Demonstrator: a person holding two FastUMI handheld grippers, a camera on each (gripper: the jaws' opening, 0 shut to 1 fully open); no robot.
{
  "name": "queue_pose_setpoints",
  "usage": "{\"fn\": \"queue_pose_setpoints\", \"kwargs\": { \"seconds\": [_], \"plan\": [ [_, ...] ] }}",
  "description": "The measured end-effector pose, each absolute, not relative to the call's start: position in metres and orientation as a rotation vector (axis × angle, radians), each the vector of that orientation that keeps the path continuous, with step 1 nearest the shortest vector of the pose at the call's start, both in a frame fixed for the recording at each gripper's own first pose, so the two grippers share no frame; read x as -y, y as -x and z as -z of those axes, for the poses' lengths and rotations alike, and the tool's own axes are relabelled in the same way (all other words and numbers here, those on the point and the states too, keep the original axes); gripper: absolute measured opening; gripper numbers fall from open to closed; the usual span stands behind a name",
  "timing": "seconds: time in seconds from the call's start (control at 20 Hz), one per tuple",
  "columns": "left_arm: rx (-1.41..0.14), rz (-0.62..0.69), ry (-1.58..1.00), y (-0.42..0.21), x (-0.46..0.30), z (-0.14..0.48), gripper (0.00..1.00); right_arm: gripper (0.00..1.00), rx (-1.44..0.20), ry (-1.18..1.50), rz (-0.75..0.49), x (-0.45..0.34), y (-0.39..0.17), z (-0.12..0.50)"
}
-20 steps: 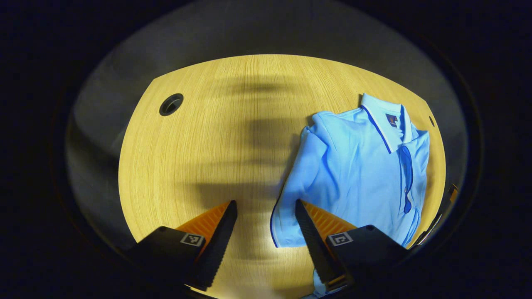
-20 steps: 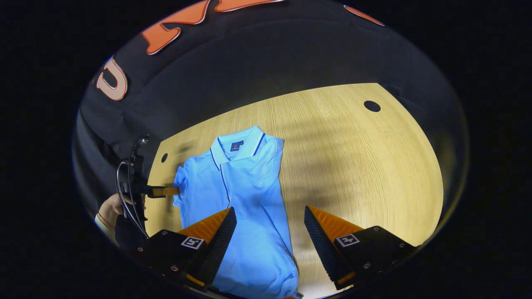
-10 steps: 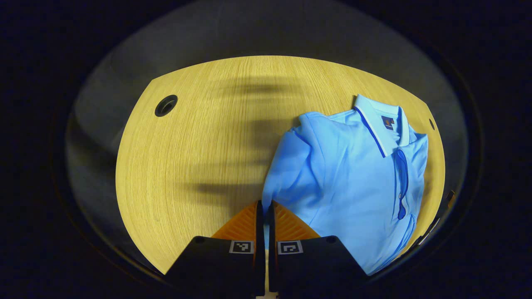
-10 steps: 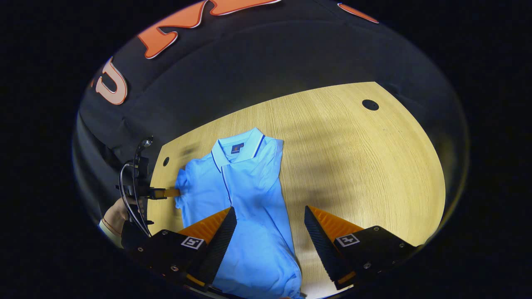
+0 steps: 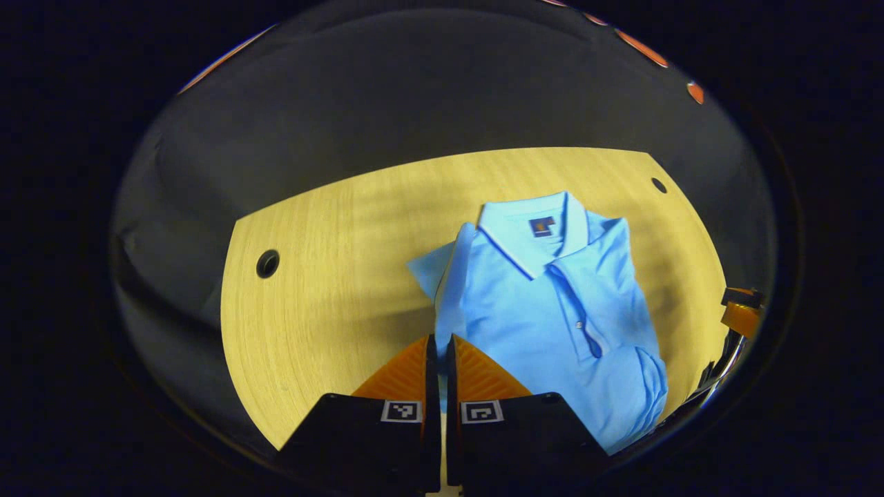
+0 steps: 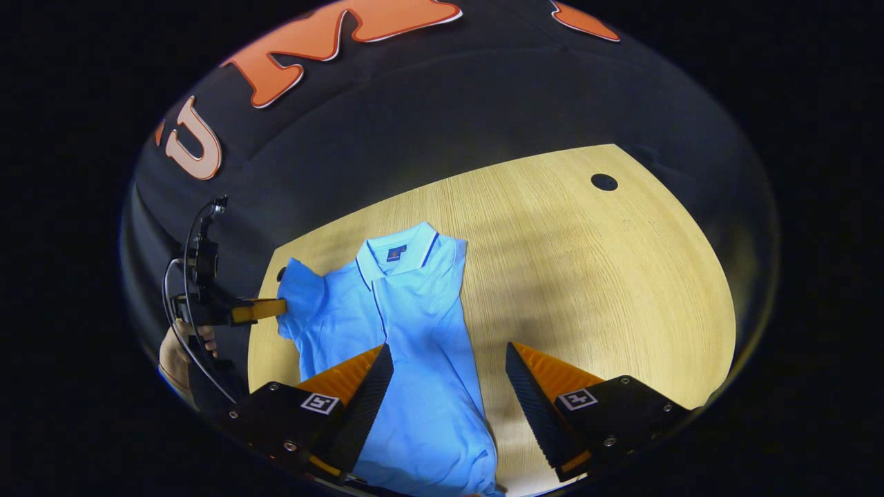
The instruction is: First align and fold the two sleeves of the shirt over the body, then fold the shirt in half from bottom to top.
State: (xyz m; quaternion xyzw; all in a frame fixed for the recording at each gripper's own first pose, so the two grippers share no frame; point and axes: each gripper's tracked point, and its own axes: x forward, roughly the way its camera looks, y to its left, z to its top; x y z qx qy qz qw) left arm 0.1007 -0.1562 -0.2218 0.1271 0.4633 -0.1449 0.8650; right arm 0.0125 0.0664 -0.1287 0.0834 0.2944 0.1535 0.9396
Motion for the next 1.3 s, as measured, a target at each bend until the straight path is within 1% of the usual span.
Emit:
{"fn": "queue_pose_setpoints", "kwargs": {
  "seconds": [0.15,0.3,0.55,0.65,0.8,0.9,1.0,1.2,1.3],
  "plan": [
    [-0.954,0.377,-0.285,-0.09,0.206,0.211,0.07,0.99,-0.598,-0.185,-0.308,-0.053,-0.006,0.127],
    [-0.96,0.433,-0.294,-0.081,0.25,0.215,0.07,0.99,-0.593,-0.181,-0.29,-0.037,-0.004,0.132],
    [-0.987,0.474,-0.326,-0.07,0.3,0.241,0.07,0.99,-0.593,-0.2,-0.266,-0.017,0.001,0.137],
    [-1.0,0.49,-0.312,-0.065,0.316,0.252,0.17,0.99,-0.598,-0.206,-0.252,-0.006,0.005,0.141],
    [-1.029,0.526,-0.234,-0.05,0.334,0.261,0.27,0.99,-0.604,-0.204,-0.242,-0.001,0.008,0.148],
    [-1.05,0.53,-0.194,-0.041,0.332,0.264,0.63,0.99,-0.613,-0.195,-0.237,0.001,0.011,0.153],
    [-1.046,0.485,-0.164,-0.028,0.31,0.257,1.0,0.99,-0.627,-0.169,-0.244,-0.004,0.018,0.16],
    [-1.001,0.411,-0.171,-0.012,0.259,0.247,1.0,0.99,-0.656,-0.105,-0.251,-0.017,0.027,0.174],
    [-1.001,0.379,-0.153,0.014,0.223,0.243,0.99,0.99,-0.684,-0.046,-0.261,-0.024,0.039,0.187]
  ]
}}
